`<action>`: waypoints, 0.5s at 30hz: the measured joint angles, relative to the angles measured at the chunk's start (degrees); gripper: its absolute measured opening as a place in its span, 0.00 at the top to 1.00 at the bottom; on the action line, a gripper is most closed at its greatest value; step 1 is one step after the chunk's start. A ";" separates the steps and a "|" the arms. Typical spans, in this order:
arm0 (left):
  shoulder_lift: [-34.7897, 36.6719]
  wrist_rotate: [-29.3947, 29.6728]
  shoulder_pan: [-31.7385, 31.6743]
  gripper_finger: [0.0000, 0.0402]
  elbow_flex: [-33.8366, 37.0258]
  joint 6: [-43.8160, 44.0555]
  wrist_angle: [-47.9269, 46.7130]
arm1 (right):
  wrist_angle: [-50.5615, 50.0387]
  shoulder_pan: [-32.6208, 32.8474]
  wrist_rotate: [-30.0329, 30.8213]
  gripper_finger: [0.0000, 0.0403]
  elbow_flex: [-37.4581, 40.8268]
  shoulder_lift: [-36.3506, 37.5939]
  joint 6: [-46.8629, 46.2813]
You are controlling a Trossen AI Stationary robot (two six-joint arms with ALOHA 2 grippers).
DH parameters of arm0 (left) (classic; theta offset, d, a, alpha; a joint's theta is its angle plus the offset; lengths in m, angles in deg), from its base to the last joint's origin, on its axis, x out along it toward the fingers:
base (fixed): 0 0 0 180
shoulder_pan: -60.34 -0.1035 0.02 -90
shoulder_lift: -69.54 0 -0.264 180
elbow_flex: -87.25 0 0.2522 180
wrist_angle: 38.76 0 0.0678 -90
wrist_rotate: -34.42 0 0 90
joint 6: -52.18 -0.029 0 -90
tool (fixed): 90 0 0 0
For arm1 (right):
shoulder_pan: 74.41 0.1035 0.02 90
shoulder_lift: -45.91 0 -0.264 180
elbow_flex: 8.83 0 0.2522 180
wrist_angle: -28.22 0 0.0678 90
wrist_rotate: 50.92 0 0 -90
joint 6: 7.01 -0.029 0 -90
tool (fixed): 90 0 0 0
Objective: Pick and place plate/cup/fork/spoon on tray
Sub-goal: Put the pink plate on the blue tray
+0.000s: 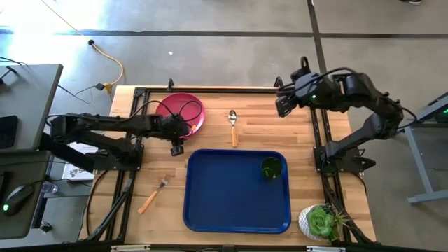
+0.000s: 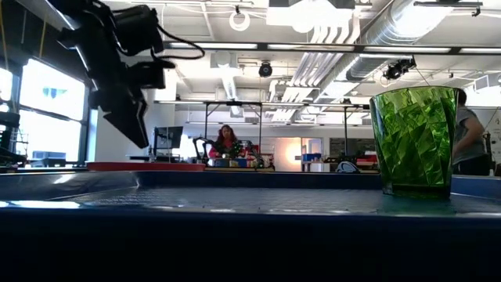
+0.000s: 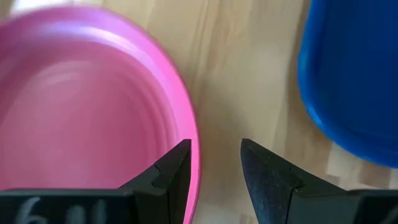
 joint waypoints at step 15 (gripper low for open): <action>-8.42 3.87 -1.64 0.67 0.02 2.21 1.54 | 0.00 -0.98 -0.60 0.66 0.00 1.89 5.88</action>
